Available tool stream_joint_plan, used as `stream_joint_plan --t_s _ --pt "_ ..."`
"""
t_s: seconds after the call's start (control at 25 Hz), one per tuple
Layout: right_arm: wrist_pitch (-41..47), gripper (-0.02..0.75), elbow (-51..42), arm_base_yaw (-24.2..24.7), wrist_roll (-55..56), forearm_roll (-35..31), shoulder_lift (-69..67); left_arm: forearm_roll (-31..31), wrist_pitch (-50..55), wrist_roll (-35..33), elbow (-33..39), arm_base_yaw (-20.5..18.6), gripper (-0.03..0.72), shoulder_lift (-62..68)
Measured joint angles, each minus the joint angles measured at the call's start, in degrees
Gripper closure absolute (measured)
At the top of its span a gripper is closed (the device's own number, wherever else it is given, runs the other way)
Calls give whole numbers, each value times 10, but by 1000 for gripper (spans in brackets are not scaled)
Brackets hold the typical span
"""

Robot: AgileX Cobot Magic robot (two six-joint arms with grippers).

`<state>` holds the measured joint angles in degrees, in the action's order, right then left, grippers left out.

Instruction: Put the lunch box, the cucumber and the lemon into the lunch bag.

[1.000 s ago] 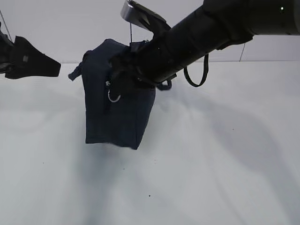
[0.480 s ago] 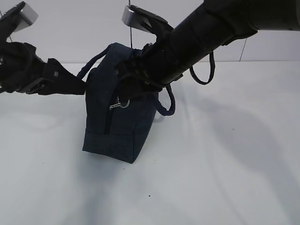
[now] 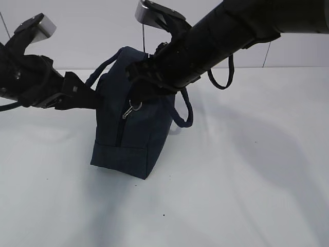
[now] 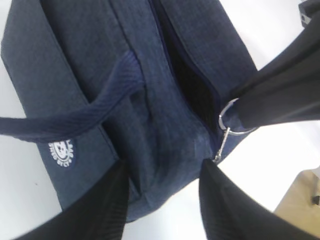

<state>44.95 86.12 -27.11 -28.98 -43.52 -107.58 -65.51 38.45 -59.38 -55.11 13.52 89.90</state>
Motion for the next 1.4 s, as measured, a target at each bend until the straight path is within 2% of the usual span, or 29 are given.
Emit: stream_joint_plan --t_s 0.28,0.68,0.76,0.92,1.0,1.4 --pt "-6 738 0 0 -3 0 0 -14 -17 -29 0 3 324 17" --pt "-16 738 0 0 -12 0 0 -31 -64 -59 0 48 329 39" --pt "-17 738 0 0 -12 0 0 -33 -69 -62 0 49 385 40" --pt "-21 738 2 0 -13 0 0 -35 -74 -62 0 50 614 43" --pt "-27 738 2 0 -14 0 0 -36 -74 -62 0 50 669 43" --pt "-32 738 19 10 -28 0 0 -40 -74 -62 0 51 692 43"
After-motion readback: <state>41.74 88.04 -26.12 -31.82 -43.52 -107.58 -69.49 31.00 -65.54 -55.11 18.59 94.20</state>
